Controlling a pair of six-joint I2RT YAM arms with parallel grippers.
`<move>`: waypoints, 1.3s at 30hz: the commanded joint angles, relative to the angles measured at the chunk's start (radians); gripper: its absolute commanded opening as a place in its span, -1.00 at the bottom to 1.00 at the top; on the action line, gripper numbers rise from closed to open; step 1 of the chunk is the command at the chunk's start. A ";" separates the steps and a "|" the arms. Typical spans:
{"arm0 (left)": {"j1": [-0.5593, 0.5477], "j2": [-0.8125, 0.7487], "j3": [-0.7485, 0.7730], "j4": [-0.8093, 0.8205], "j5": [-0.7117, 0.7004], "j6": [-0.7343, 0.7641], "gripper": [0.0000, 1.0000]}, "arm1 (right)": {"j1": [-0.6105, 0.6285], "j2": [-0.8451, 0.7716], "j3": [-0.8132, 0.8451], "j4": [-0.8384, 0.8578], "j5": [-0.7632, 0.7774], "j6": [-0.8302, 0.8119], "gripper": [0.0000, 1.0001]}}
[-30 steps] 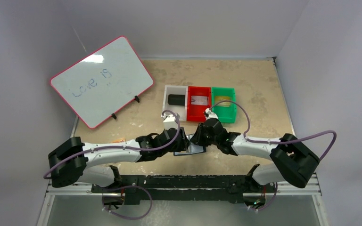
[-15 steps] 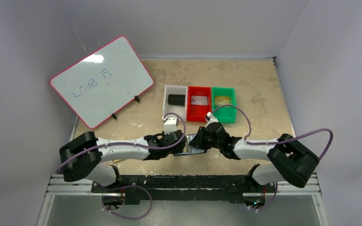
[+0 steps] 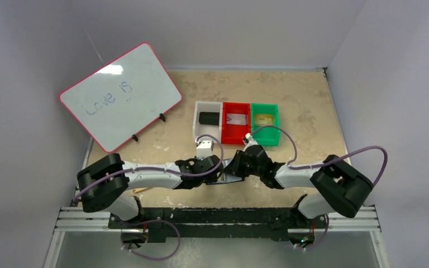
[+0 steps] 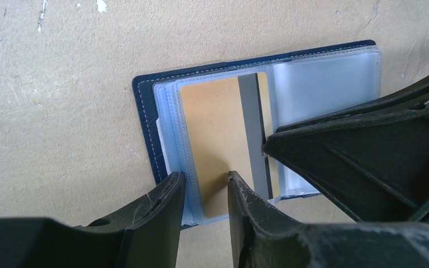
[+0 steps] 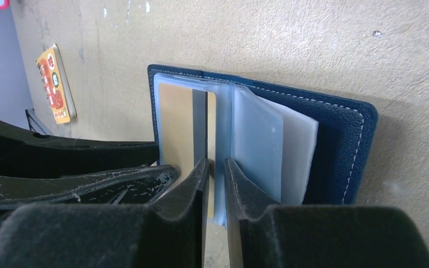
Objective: Take the credit cards out of the card holder
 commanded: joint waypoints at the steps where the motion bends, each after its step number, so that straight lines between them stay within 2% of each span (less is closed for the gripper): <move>1: 0.011 0.017 0.020 0.069 0.046 -0.030 -0.35 | -0.007 0.026 -0.010 0.062 -0.024 0.023 -0.67; 8: 0.033 0.021 -0.038 0.149 0.108 -0.055 -0.55 | -0.018 0.045 -0.029 0.126 -0.063 0.037 -0.72; 17: 0.033 0.048 -0.004 0.062 0.073 -0.024 -0.84 | -0.033 0.052 -0.044 0.182 -0.111 0.043 -0.63; 18: 0.034 0.047 -0.002 0.056 0.068 -0.021 -0.86 | -0.033 0.055 -0.042 0.181 -0.114 0.039 -0.64; 19: 0.033 0.047 0.001 0.051 0.064 -0.018 -0.89 | -0.034 0.058 -0.042 0.183 -0.118 0.036 -0.75; 20: 0.034 0.048 0.002 0.047 0.061 -0.016 -0.90 | -0.035 0.060 -0.040 0.184 -0.123 0.031 -0.84; 24: 0.033 0.055 0.009 0.030 0.052 -0.009 -0.96 | -0.035 0.052 -0.039 0.180 -0.125 0.026 -1.00; 33: 0.033 0.051 0.020 -0.039 -0.009 -0.006 -1.00 | -0.046 -0.040 -0.066 0.076 -0.013 0.046 -1.00; 39: 0.034 0.052 0.019 -0.038 -0.010 0.006 -1.00 | -0.079 -0.080 -0.100 0.089 -0.036 0.033 -1.00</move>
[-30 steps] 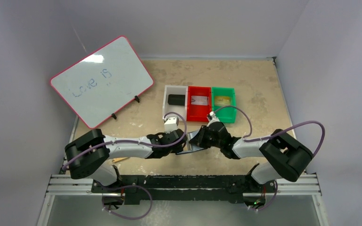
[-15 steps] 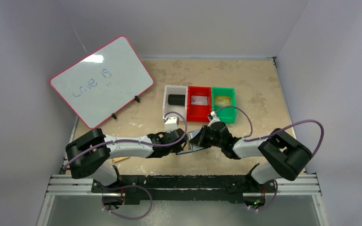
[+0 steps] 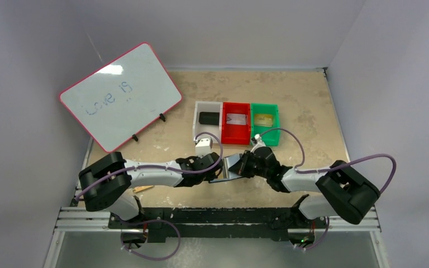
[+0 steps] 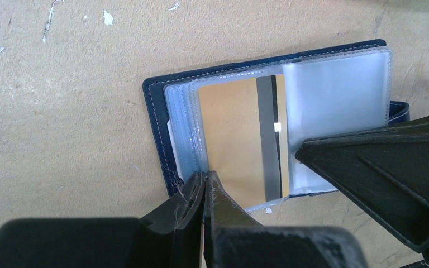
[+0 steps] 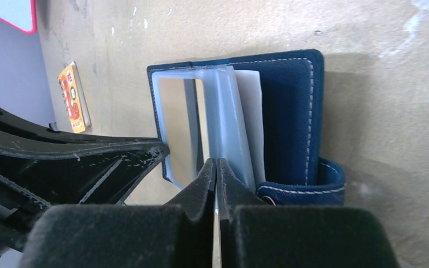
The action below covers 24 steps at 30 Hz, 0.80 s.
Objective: Take the credit cards out of the card holder
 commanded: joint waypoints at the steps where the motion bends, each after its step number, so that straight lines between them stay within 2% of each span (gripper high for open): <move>1: 0.000 0.025 0.006 -0.045 -0.014 0.031 -1.00 | -0.017 -0.024 -0.009 0.012 -0.023 -0.011 -1.00; 3: -0.001 0.028 0.007 -0.031 -0.004 0.037 -1.00 | -0.017 -0.018 -0.006 0.030 -0.045 -0.016 -1.00; 5: -0.001 0.030 0.010 -0.019 0.006 0.053 -1.00 | -0.017 -0.005 -0.009 0.070 -0.075 -0.018 -0.81; 6: -0.001 0.030 0.010 -0.017 0.010 0.055 -1.00 | -0.017 0.001 -0.009 0.079 -0.082 -0.019 -0.64; 8: -0.001 0.034 0.011 -0.016 0.013 0.061 -1.00 | -0.017 0.018 -0.011 0.121 -0.102 -0.022 -0.49; 12: 0.000 0.040 0.013 -0.020 0.019 0.066 -1.00 | -0.017 0.078 0.001 0.160 -0.151 -0.031 -0.41; 15: -0.001 0.044 0.014 -0.018 0.019 0.065 -1.00 | -0.017 0.134 0.019 0.172 -0.179 -0.040 -0.45; 21: -0.001 0.045 0.018 -0.035 0.009 0.062 -1.00 | -0.016 0.162 -0.020 0.295 -0.191 0.022 -0.98; 24: 0.000 0.045 0.020 -0.059 -0.011 0.061 -1.00 | -0.017 0.131 -0.022 0.246 -0.147 0.032 -1.00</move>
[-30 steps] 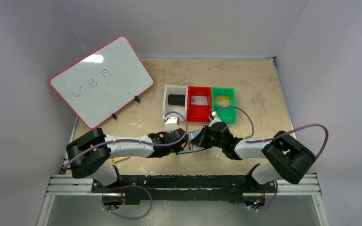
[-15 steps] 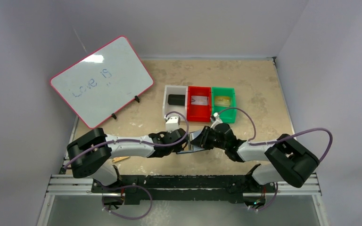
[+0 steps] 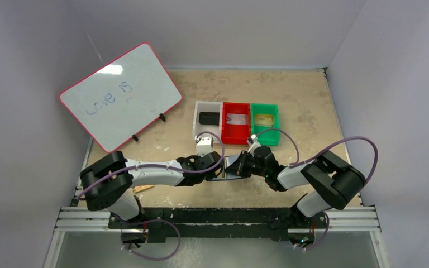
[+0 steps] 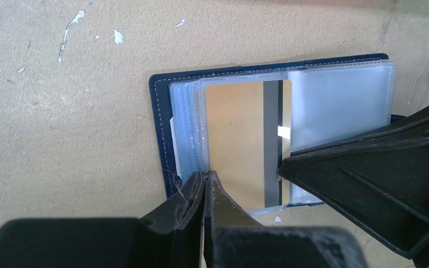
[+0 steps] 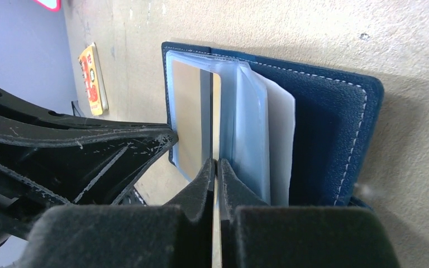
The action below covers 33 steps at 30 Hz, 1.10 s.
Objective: Take the credit cards out of the card holder
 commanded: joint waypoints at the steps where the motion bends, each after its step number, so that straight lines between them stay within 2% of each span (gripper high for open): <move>1: 0.000 0.034 0.012 -0.068 -0.002 0.010 -1.00 | 0.012 -0.037 -0.005 -0.002 0.017 0.029 -1.00; 6: -0.002 0.024 0.009 -0.092 -0.033 0.007 -1.00 | -0.008 -0.101 -0.040 -0.051 0.070 0.047 -1.00; 16: -0.003 0.018 0.002 -0.060 -0.015 0.019 -1.00 | -0.035 -0.129 -0.067 -0.070 0.067 0.048 -1.00; 18: -0.003 -0.001 -0.010 -0.034 -0.004 0.030 -1.00 | -0.036 -0.127 -0.060 -0.071 0.061 0.044 -0.82; 24: -0.002 -0.079 -0.021 -0.008 -0.003 0.046 -0.69 | -0.037 -0.127 -0.043 -0.070 0.072 0.058 -0.44; 27: -0.003 -0.092 -0.006 -0.014 -0.001 0.062 -0.66 | -0.037 -0.116 -0.035 -0.068 0.071 0.061 -0.38; 33: -0.003 -0.117 0.026 -0.034 -0.016 0.077 -0.56 | -0.036 -0.082 -0.029 -0.039 0.046 0.063 -0.38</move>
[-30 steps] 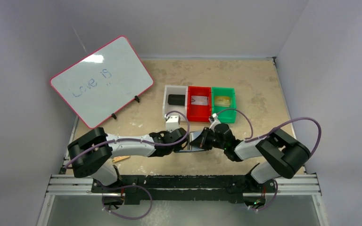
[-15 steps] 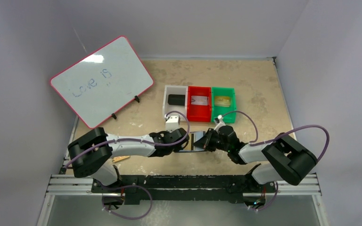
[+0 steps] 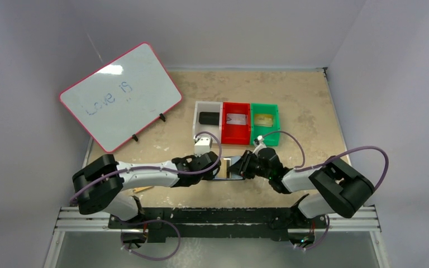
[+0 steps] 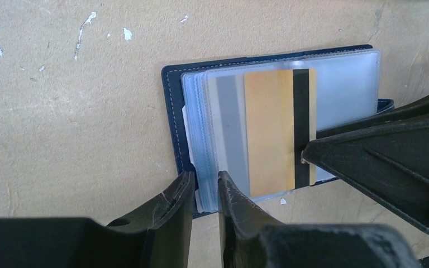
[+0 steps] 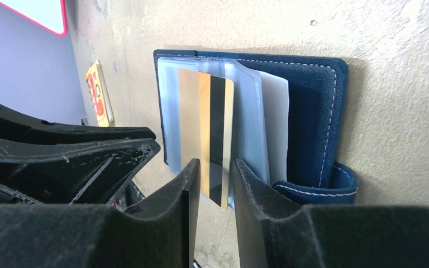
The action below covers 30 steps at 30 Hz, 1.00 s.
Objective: Take the credit cards out of the card holder
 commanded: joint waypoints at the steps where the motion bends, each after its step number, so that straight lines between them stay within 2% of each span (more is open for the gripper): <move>1: -0.003 -0.056 0.045 0.012 -0.011 0.035 -0.54 | -0.003 0.023 0.019 0.015 0.006 0.009 -0.39; 8: -0.003 -0.038 0.087 0.115 0.045 0.063 -0.47 | -0.003 0.022 0.001 0.022 0.028 0.035 -0.42; 14: 0.006 0.043 0.126 0.073 0.020 -0.004 -0.47 | -0.004 0.022 -0.002 0.019 0.036 0.044 -0.43; 16: 0.009 0.067 0.099 0.086 0.019 -0.028 -0.47 | -0.004 0.018 0.001 0.011 0.040 0.053 -0.44; 23: 0.008 0.092 -0.066 0.294 0.054 -0.074 -0.48 | -0.005 0.006 0.025 -0.040 0.046 0.049 -0.41; 30: 0.008 0.127 -0.103 0.277 0.101 -0.072 -0.73 | -0.005 0.036 0.040 0.033 0.044 0.074 -0.37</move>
